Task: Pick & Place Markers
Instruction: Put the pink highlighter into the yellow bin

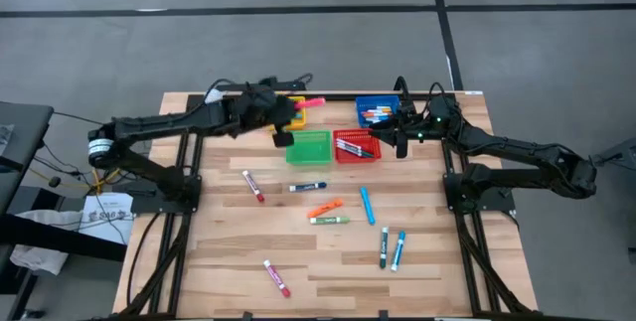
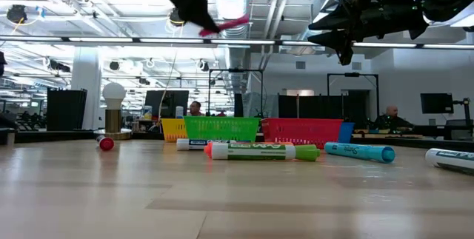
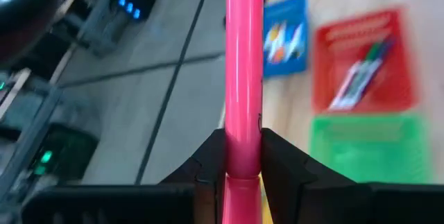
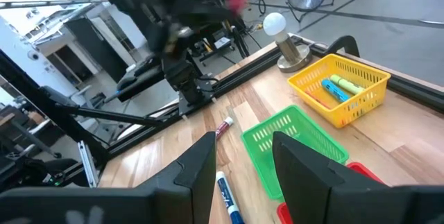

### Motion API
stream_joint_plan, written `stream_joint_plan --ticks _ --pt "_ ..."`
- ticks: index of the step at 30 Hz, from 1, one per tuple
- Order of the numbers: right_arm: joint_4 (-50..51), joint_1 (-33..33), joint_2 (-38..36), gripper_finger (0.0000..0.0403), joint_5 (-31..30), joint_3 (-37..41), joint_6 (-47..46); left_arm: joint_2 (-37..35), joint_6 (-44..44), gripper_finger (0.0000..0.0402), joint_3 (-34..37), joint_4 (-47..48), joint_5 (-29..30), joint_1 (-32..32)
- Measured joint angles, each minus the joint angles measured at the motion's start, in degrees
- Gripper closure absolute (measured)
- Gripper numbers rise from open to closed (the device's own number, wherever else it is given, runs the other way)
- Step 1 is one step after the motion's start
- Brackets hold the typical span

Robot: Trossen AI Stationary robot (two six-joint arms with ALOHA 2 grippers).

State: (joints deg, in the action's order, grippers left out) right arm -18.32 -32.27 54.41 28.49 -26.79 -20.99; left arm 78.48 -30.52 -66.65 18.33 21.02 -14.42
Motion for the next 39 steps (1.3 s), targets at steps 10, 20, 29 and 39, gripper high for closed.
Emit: stream_joint_plan --ticks 10,20,29,39 --pt "-0.09 0.0 0.0 0.0272 0.02 0.0 0.0 5.25 -4.68 0.0336 0.04 2.01 -11.12 -14.42" --pt "-0.11 -0.1 0.0 0.0272 -0.08 0.0 0.0 11.68 -6.85 0.0336 0.02 4.32 -23.36 -24.06" --pt "-0.12 -0.11 0.0 0.0272 -0.09 0.0 0.02 12.08 -9.64 0.0336 3.51 7.92 -31.17 -27.88" --pt "-0.14 -0.11 0.0 0.0272 -0.07 0.0 0.02 12.35 -10.83 0.0336 6.41 6.44 -31.63 -27.67"
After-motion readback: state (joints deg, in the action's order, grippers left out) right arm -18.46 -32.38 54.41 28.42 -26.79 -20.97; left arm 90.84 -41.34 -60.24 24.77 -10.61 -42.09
